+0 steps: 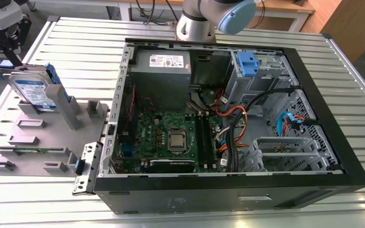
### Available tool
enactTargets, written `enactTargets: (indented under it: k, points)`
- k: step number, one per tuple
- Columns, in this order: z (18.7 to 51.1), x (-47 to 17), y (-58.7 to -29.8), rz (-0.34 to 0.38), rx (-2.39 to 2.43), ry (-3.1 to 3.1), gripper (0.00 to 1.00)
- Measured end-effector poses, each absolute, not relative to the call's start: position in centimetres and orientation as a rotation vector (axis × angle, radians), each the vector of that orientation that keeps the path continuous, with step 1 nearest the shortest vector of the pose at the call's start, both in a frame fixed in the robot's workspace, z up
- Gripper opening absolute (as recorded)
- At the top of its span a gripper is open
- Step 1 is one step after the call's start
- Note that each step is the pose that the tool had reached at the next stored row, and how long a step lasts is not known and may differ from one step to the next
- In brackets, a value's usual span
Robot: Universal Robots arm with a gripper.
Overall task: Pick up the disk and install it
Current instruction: 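Pick up the disk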
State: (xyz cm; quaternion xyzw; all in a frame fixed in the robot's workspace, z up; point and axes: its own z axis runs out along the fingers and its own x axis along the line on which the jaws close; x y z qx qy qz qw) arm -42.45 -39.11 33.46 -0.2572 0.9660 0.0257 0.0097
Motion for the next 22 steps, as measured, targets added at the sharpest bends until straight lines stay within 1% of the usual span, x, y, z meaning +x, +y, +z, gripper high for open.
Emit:
enactTargets:
  k: [15, 22]
  points:
    - [33.46, -42.45, -39.11, 0.080, -0.810, 3.014, 0.11]
    - [33.46, -42.45, -39.11, 0.082, -0.982, 2.966, 0.11]
